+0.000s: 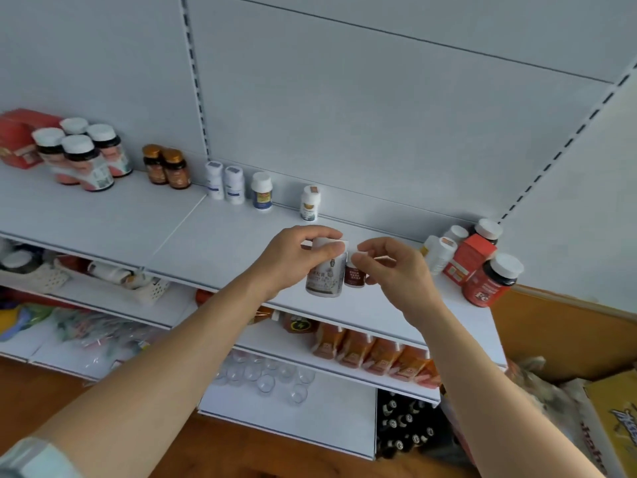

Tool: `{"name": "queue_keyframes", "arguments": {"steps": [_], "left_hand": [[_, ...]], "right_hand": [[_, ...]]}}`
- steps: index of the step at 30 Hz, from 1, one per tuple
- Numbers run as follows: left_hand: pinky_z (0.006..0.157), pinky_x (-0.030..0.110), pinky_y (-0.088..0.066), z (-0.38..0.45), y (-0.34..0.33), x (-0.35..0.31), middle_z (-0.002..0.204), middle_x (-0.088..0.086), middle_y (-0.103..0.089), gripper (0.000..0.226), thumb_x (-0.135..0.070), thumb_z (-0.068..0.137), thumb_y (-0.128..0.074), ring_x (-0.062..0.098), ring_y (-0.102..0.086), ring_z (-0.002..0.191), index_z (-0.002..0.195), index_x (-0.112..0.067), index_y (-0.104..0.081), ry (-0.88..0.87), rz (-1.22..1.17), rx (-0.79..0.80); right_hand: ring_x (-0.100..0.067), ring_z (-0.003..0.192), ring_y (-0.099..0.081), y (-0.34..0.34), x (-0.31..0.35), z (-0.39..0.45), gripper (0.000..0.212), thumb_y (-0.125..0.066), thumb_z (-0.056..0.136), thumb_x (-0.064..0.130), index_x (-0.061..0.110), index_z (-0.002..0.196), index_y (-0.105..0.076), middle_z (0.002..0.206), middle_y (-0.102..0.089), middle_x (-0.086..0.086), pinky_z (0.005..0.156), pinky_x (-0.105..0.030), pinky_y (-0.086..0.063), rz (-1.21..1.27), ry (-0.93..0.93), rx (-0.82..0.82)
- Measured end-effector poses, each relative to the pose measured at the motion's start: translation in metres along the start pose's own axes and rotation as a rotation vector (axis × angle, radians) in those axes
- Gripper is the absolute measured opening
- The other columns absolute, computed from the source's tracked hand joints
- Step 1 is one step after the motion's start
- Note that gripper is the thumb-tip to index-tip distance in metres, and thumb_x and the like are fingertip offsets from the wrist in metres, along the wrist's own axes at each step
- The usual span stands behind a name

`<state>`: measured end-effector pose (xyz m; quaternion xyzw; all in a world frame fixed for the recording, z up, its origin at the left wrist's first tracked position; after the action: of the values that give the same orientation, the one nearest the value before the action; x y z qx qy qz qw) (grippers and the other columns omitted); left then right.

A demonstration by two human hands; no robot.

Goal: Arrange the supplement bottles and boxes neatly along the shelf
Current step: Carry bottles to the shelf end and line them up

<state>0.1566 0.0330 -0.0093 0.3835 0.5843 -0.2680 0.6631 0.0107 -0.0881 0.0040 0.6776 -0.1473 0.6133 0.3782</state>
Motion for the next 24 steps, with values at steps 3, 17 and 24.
{"name": "queue_keyframes", "arguments": {"steps": [3, 17, 24], "left_hand": [[0.094, 0.036, -0.055, -0.012, 0.032, 0.009, 0.123, -0.006, -0.065, 0.027, -0.041, 0.09, -0.066, 0.012, -0.062, 0.11, 0.117, -0.036, -0.069, 0.005, 0.02, -0.034], [0.08, 0.026, -0.054, -0.01, 0.162, 0.042, 0.102, -0.009, -0.07, 0.028, -0.048, 0.083, -0.071, 0.007, -0.064, 0.096, 0.106, -0.033, -0.072, 0.081, 0.087, -0.273], [0.074, 0.017, -0.048, 0.004, 0.232, 0.046, 0.091, -0.017, -0.064, 0.022, -0.046, 0.093, -0.06, -0.001, -0.062, 0.088, 0.109, -0.035, -0.069, 0.122, 0.185, -0.373]], "right_hand": [[-0.011, 0.059, -0.063, -0.034, 0.009, -0.002, 0.01, -0.08, 0.081, 0.024, 0.024, 0.087, -0.071, 0.074, -0.068, 0.007, 0.057, -0.019, -0.048, -0.001, -0.018, 0.016], [-0.012, 0.064, -0.066, -0.161, 0.037, 0.059, 0.005, -0.077, 0.084, 0.022, 0.02, 0.089, -0.076, 0.077, -0.075, 0.002, 0.065, -0.02, -0.054, 0.027, -0.004, 0.178], [-0.019, 0.068, -0.067, -0.232, 0.061, 0.117, 0.008, -0.078, 0.083, 0.022, 0.023, 0.091, -0.074, 0.078, -0.075, 0.002, 0.072, -0.029, -0.056, 0.044, 0.087, 0.294]]}}
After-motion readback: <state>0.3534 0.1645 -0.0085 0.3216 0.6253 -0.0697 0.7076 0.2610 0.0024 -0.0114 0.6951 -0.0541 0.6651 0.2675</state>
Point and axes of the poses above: each hand's wrist, its own z-axis towards the middle knuckle, its own y-axis out of the back of the hand, x = y × z, the point moved 6 cm from there along z, towards the middle knuckle
